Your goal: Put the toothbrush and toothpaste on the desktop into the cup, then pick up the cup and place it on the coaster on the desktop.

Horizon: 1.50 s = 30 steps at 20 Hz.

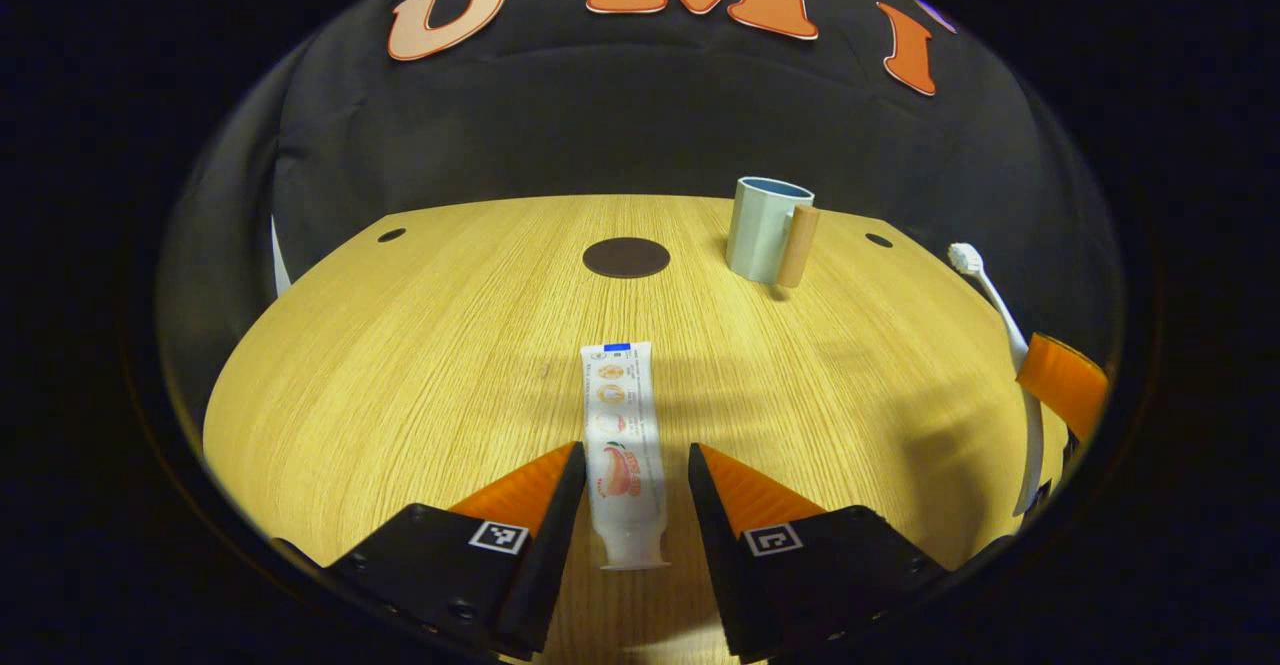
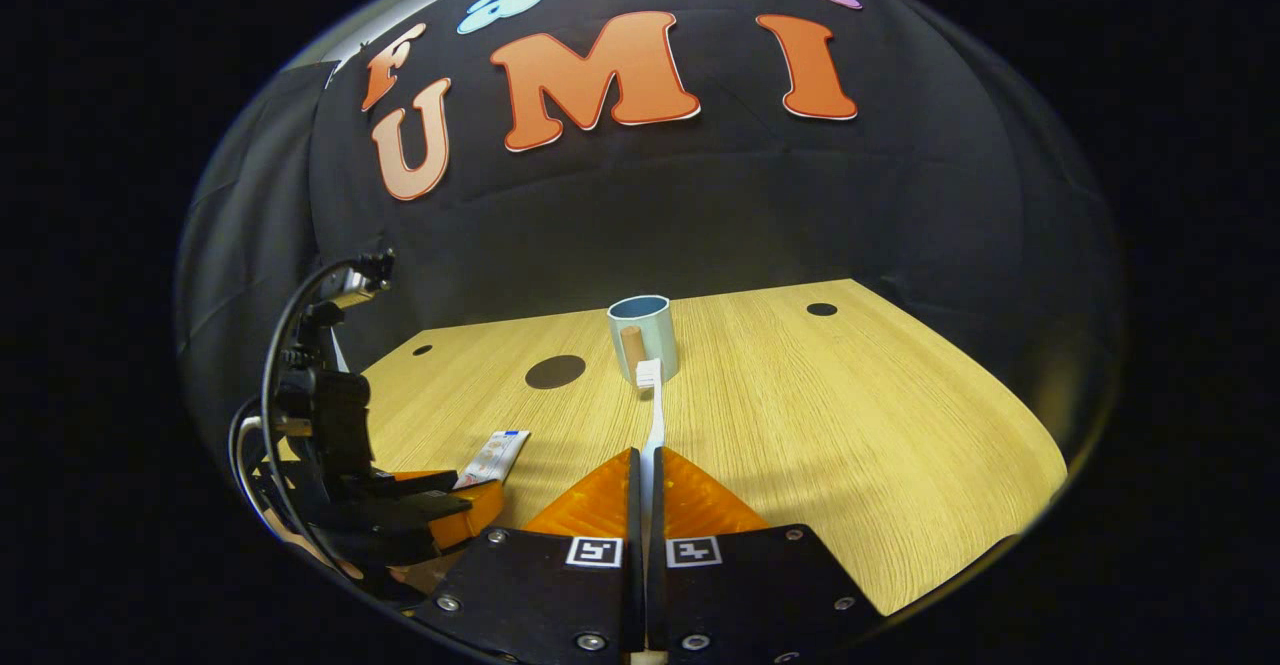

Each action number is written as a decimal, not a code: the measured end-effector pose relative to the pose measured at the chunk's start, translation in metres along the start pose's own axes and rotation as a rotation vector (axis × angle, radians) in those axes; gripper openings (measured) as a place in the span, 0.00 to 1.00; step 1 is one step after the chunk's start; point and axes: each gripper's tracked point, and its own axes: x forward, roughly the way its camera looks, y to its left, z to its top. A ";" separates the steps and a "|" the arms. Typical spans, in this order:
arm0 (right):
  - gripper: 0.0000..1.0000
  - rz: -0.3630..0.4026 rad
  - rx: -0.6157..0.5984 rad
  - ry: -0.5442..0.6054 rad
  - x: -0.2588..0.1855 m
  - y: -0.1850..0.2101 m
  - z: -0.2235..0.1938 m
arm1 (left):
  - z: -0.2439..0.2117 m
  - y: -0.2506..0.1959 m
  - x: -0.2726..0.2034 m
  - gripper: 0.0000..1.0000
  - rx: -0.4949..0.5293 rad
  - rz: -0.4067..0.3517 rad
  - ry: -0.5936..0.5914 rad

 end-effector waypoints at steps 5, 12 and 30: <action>0.02 -0.008 0.009 -0.010 -0.002 -0.006 0.005 | 0.002 0.009 0.002 0.55 0.018 0.022 0.014; 0.02 -0.029 0.011 -0.044 -0.008 -0.011 0.016 | -0.001 0.010 0.006 0.42 0.017 0.023 0.021; 0.02 -0.032 0.022 -0.195 0.025 0.002 0.087 | 0.078 0.020 -0.080 0.43 0.001 -0.079 -0.367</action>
